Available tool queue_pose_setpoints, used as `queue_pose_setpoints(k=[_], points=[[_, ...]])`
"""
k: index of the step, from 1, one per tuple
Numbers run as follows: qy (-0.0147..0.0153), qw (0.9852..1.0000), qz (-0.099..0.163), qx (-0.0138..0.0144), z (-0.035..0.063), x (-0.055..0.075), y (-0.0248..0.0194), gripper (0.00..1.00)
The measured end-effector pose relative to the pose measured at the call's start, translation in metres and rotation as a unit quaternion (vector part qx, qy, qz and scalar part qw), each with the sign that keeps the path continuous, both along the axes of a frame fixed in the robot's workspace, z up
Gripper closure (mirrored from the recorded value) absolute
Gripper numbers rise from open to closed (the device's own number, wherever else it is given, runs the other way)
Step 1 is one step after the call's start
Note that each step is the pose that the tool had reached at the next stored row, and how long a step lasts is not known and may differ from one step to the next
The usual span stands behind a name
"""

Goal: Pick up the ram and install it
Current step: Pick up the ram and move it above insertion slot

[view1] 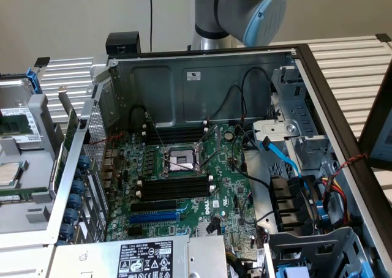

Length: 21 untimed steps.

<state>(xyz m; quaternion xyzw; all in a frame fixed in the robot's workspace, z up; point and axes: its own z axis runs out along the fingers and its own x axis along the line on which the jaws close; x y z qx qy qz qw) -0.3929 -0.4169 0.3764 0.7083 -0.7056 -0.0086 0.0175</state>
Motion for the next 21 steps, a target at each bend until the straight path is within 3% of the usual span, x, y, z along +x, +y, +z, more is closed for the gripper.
queue_pose_setpoints(k=[9,14,21], points=[[-0.0001,1.0000,0.000,0.0012,0.0379,0.033,-0.0002,0.87],[0.0000,1.0000,0.000,0.0023,0.0453,0.055,-0.0003,0.87],[0.0000,1.0000,0.000,0.0053,0.0474,0.087,-0.0002,0.87]])
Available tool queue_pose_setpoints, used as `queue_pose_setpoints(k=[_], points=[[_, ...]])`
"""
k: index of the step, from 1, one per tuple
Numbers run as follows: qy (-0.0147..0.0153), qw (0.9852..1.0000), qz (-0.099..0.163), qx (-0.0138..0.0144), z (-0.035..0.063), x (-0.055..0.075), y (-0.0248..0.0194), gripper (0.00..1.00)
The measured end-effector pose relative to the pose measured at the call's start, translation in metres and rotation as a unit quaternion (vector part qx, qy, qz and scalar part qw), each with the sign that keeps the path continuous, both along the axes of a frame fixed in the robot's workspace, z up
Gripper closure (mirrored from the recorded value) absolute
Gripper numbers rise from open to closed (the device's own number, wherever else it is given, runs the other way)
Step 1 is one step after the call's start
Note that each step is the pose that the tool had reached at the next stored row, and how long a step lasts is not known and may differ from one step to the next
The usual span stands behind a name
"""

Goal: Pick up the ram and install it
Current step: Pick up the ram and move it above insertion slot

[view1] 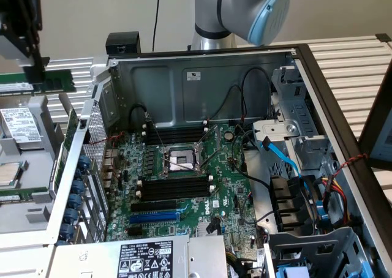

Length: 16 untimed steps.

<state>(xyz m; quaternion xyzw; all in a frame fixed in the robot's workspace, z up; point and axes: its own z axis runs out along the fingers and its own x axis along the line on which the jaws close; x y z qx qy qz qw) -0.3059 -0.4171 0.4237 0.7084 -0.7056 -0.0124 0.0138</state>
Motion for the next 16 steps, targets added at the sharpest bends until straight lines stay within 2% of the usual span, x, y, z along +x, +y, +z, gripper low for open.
queue_pose_setpoints(k=[10,16], points=[[0.0000,1.0000,0.000,0.0005,0.0000,0.045,0.0001,0.87],[0.0000,1.0000,0.000,0.0005,0.0000,0.071,0.0044,0.87]])
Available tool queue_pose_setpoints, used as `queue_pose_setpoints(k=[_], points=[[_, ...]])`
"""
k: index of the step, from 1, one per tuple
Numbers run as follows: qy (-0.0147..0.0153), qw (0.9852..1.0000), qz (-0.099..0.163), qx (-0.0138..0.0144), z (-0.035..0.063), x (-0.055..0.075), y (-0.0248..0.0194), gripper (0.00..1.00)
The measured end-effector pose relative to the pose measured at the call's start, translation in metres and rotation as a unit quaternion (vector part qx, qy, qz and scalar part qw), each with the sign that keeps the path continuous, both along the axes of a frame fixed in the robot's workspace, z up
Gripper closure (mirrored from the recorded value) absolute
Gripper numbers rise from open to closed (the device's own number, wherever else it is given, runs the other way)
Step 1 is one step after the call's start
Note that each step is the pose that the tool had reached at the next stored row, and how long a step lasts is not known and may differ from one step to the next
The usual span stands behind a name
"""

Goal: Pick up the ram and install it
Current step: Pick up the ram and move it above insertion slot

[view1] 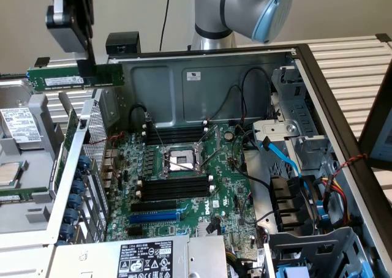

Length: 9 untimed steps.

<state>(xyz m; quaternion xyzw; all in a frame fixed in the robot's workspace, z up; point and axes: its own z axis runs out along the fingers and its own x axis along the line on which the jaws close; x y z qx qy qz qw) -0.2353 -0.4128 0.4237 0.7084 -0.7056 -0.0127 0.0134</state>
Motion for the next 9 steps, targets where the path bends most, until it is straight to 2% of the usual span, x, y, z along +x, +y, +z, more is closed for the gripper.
queue_pose_setpoints(k=[9], points=[[0.0000,1.0000,0.000,-0.0001,0.0000,0.038,0.0059,0.87]])
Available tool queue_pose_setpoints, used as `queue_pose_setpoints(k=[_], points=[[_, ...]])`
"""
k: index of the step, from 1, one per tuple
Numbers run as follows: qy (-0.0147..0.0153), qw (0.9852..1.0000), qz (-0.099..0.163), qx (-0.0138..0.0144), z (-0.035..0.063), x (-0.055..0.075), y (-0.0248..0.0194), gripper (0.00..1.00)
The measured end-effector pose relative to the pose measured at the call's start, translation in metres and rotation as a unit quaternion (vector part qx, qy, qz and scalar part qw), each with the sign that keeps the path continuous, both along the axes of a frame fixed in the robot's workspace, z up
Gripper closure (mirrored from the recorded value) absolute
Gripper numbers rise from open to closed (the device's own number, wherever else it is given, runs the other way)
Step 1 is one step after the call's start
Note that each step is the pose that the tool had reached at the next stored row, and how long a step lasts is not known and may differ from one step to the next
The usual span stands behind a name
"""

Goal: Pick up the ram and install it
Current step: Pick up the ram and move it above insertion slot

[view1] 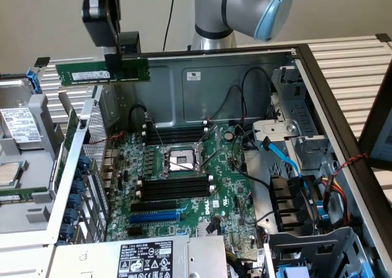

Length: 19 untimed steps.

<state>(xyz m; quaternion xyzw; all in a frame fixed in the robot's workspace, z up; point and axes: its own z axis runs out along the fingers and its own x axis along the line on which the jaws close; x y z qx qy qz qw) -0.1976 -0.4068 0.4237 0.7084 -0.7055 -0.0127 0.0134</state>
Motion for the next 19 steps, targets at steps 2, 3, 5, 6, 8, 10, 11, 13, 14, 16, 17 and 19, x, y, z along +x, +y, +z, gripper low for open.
queue_pose_setpoints(k=[2,3,5,6,8,10,11,13,14,16,17,19], points=[[0.0000,1.0000,0.000,0.0000,0.0000,0.009,0.0008,0.87],[0.0000,1.0000,0.000,0.0000,-0.0001,0.014,0.0010,0.87],[0.0000,1.0000,0.000,0.0000,-0.0004,0.023,0.0013,0.87],[0.0000,1.0000,0.000,0.0000,-0.0006,0.027,0.0014,0.87],[0.0000,1.0000,0.000,0.0000,-0.0015,0.036,0.0020,0.87],[0.0000,1.0000,0.000,0.0000,-0.0030,0.045,0.0035,0.87],[0.0000,1.0000,0.000,0.0000,-0.0040,0.049,0.0049,0.87],[0.0000,1.0000,0.000,0.0000,-0.0066,0.054,0.0092,0.87],[0.0001,1.0000,0.000,-0.0001,-0.0078,0.056,0.0123,0.87],[-0.0001,1.0000,0.000,0.0001,-0.0100,0.058,0.0170,0.87],[0.0000,1.0000,0.000,0.0000,-0.0109,0.059,0.0180,0.87],[0.0000,1.0000,0.000,0.0001,-0.0126,0.060,0.0182,0.87]])
